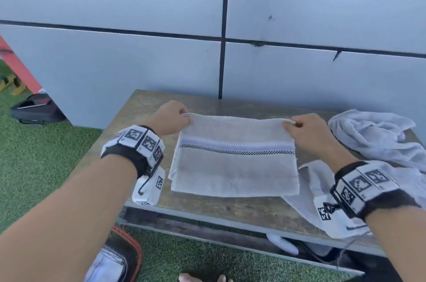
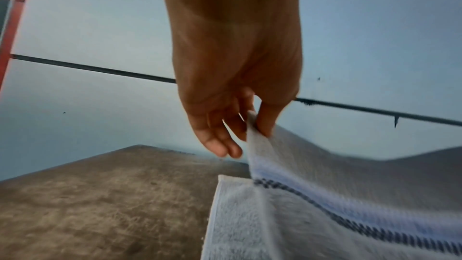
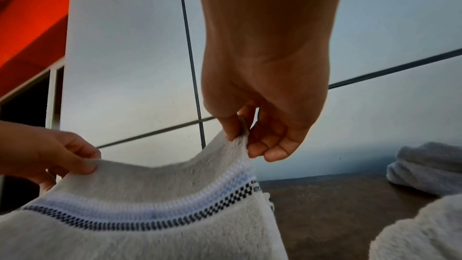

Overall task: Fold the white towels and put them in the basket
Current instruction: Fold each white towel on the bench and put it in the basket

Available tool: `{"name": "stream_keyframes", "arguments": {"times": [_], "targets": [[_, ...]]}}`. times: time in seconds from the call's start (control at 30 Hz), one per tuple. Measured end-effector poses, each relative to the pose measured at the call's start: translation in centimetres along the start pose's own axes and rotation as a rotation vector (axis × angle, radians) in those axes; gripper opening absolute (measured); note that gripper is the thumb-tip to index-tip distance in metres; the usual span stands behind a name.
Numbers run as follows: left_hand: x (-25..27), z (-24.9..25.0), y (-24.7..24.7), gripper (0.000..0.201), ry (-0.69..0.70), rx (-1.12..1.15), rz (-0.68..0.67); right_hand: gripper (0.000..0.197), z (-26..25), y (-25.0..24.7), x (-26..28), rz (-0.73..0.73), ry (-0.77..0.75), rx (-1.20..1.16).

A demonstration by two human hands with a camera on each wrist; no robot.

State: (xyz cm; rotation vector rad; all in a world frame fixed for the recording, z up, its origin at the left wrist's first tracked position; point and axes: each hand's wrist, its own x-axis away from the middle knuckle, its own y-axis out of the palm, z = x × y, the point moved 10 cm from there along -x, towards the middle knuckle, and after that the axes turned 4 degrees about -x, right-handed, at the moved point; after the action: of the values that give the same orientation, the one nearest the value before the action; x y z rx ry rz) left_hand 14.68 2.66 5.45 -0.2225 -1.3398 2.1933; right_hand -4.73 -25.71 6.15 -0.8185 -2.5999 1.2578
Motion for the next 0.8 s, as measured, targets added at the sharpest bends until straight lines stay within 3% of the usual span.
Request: {"name": "stream_keyframes", "arguments": {"times": [0.07,0.3,0.6,0.8], "targets": [[-1.6,-0.8,-0.5,0.035,-0.014,0.0,0.133,0.045,0.8,0.5,-2.0,0.036,0.017,0.027],[-5.2,-3.8,0.7,0.032,-0.12,0.058,0.291,0.028,3.2,3.9,-6.3,0.093,0.085,0.038],[-8.8,-4.9,4.0,0.02,-0.084,-0.02,0.236,0.033,4.9,7.5,-8.3,0.019,0.167,0.16],[-9.5,-6.0,4.2,0.02,-0.019,0.01,0.34,0.036,5.1,6.8,-8.7,0.101,0.142,0.156]]}}
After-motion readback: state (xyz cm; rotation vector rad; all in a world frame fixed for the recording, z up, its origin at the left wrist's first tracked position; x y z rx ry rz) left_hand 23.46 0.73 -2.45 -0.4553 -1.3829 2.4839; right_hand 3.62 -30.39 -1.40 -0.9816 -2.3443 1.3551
